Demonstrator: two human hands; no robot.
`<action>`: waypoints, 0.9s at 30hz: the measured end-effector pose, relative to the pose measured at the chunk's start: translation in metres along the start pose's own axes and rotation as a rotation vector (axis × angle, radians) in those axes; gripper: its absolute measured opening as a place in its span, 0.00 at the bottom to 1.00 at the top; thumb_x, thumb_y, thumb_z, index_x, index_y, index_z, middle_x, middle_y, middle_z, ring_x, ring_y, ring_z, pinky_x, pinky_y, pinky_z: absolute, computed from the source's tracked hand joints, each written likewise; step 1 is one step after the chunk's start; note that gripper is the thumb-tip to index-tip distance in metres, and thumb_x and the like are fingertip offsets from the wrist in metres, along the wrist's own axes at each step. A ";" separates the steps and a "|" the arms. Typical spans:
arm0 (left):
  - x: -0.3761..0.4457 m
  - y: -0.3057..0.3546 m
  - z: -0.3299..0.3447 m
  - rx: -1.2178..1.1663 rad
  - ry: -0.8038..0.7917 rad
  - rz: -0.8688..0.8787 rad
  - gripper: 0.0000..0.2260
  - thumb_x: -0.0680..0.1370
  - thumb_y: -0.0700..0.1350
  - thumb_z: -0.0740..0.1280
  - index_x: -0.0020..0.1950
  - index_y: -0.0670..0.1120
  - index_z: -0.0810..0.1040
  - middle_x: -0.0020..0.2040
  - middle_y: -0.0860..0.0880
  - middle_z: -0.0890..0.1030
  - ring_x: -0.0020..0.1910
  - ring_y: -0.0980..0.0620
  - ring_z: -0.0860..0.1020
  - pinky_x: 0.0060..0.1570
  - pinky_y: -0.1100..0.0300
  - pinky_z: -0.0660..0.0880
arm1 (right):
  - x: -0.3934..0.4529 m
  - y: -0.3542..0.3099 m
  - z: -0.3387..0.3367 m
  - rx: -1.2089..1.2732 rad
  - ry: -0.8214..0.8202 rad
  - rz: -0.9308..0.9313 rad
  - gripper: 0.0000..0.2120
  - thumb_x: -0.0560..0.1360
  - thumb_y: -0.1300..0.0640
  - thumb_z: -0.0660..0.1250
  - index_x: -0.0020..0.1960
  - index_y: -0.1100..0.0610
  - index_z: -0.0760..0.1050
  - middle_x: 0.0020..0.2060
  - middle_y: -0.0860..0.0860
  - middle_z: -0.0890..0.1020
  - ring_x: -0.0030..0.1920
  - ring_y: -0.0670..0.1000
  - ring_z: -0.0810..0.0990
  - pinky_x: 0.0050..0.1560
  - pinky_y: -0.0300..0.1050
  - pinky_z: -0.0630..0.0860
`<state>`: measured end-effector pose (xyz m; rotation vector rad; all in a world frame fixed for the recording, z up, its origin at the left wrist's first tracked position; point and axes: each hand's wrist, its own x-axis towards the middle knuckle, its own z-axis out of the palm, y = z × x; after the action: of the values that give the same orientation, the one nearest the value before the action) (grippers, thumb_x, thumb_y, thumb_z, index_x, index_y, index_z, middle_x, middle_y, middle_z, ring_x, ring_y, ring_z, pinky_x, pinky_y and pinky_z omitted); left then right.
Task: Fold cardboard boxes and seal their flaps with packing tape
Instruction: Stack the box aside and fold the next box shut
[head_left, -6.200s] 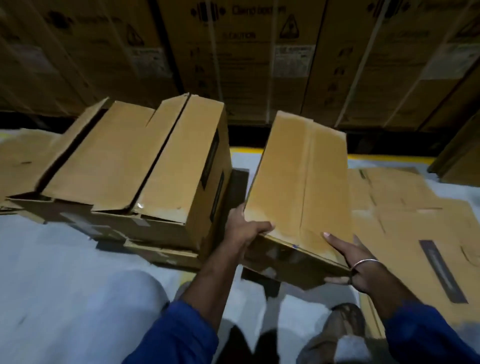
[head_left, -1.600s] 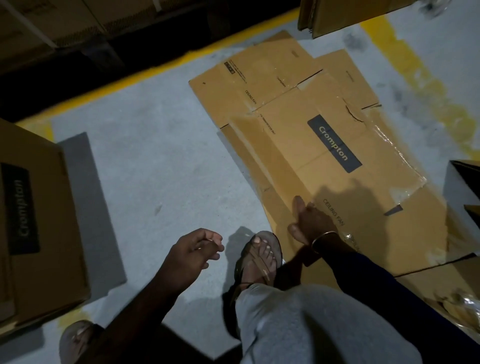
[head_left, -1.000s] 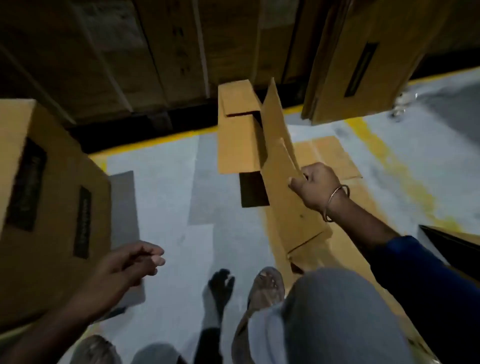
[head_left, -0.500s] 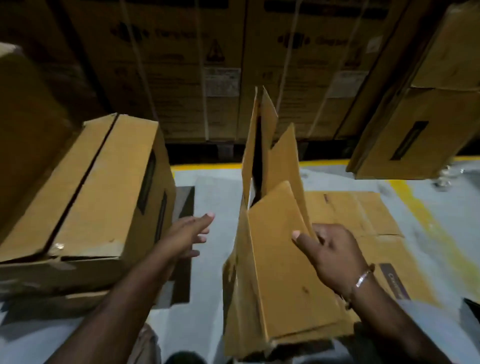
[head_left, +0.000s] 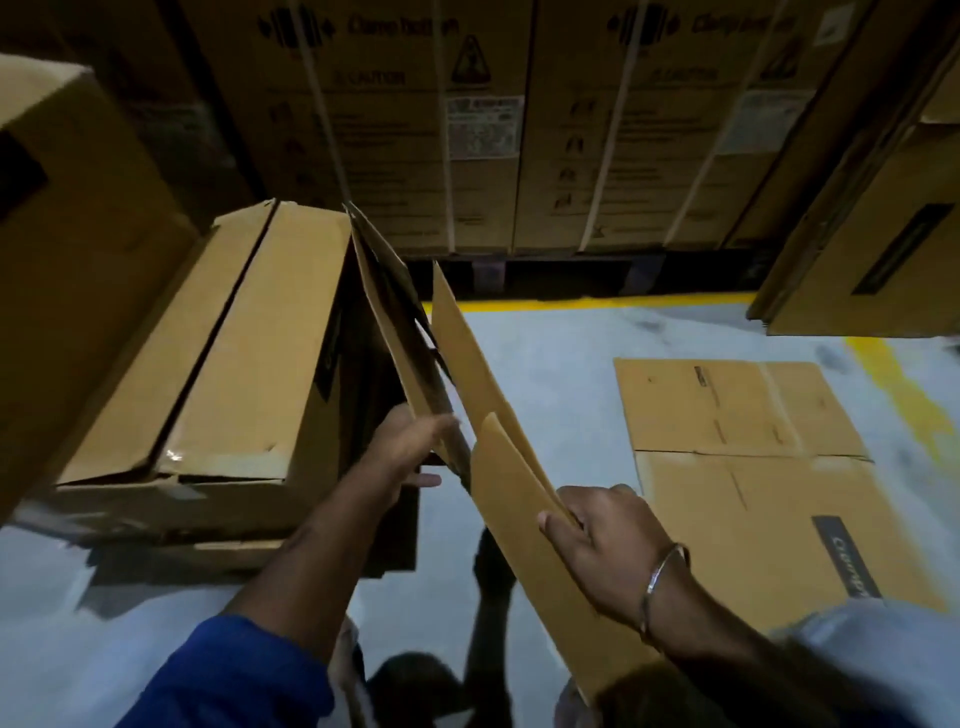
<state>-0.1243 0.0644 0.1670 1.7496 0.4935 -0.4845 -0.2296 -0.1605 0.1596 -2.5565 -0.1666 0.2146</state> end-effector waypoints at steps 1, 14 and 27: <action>0.002 -0.002 0.000 0.020 0.028 0.011 0.11 0.83 0.47 0.67 0.65 0.49 0.76 0.60 0.46 0.81 0.53 0.49 0.81 0.52 0.43 0.84 | 0.002 0.001 0.004 0.020 0.002 0.015 0.18 0.77 0.39 0.55 0.33 0.47 0.66 0.30 0.47 0.76 0.35 0.51 0.76 0.40 0.52 0.76; -0.002 -0.009 0.015 0.176 -0.056 0.149 0.10 0.83 0.41 0.64 0.65 0.47 0.75 0.58 0.45 0.82 0.51 0.49 0.83 0.43 0.53 0.85 | 0.064 0.034 0.004 0.459 0.083 0.295 0.25 0.82 0.47 0.66 0.31 0.54 0.62 0.24 0.46 0.65 0.27 0.47 0.65 0.32 0.44 0.60; -0.024 0.021 -0.030 0.318 0.089 0.224 0.16 0.84 0.40 0.64 0.72 0.45 0.72 0.53 0.50 0.79 0.46 0.53 0.80 0.37 0.58 0.81 | 0.077 0.085 -0.057 0.409 0.560 0.590 0.24 0.79 0.52 0.68 0.29 0.59 0.65 0.26 0.54 0.66 0.30 0.56 0.64 0.32 0.48 0.62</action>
<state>-0.1307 0.0875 0.2039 2.1106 0.2866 -0.3396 -0.1368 -0.2487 0.1518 -2.0928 0.7664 -0.2334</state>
